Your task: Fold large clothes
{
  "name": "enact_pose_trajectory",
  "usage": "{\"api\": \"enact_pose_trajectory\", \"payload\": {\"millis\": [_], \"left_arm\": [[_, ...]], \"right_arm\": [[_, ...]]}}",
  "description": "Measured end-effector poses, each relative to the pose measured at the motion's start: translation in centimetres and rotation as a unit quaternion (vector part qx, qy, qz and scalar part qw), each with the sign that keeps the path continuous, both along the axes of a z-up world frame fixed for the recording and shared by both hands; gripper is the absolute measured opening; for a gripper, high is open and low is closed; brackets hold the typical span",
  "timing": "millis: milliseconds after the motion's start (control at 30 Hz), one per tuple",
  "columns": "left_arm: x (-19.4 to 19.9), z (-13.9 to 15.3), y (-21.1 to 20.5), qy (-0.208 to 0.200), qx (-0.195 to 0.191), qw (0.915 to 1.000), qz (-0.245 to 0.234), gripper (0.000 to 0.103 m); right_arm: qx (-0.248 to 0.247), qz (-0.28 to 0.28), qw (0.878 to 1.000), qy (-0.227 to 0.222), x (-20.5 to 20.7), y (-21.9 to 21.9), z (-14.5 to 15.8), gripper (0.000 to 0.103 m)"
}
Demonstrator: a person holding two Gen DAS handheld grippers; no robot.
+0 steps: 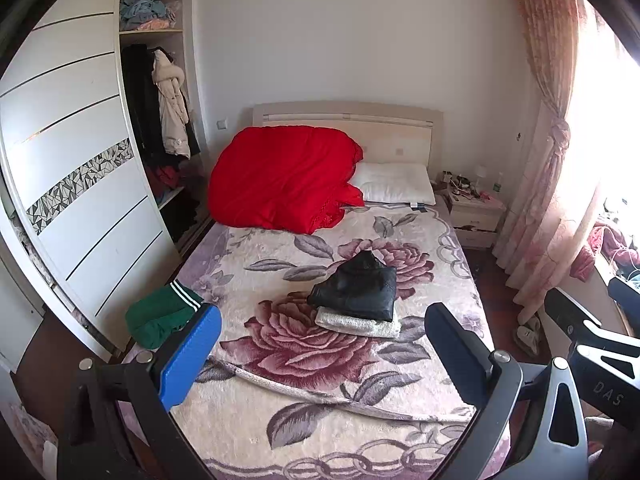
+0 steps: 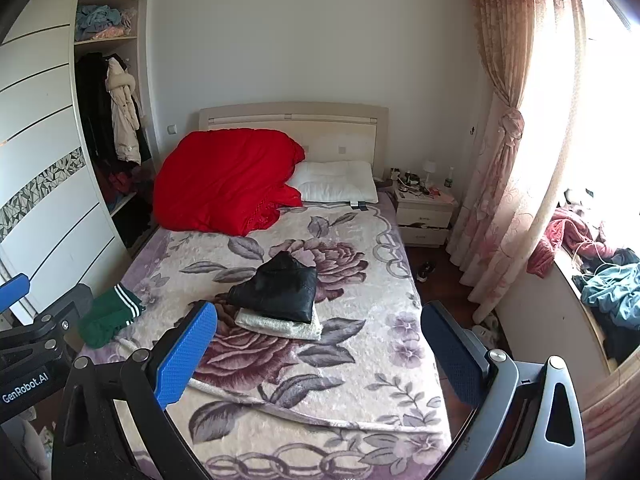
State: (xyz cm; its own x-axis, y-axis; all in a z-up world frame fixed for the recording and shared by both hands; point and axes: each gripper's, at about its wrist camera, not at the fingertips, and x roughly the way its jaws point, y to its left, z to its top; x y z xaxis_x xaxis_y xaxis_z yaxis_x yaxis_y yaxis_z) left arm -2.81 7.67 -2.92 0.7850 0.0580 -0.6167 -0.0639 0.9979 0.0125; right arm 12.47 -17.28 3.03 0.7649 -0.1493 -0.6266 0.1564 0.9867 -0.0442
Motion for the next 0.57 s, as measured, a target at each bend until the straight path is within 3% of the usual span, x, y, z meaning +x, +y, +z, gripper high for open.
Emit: {"api": "enact_pose_trajectory", "payload": {"millis": [567], "left_arm": [[-0.1, 0.3, -0.2, -0.010, 0.006, 0.9999, 0.000, 0.103]], "right_arm": [[-0.001, -0.007, 1.000, -0.004, -1.4, 0.3, 0.1, 0.103]]}}
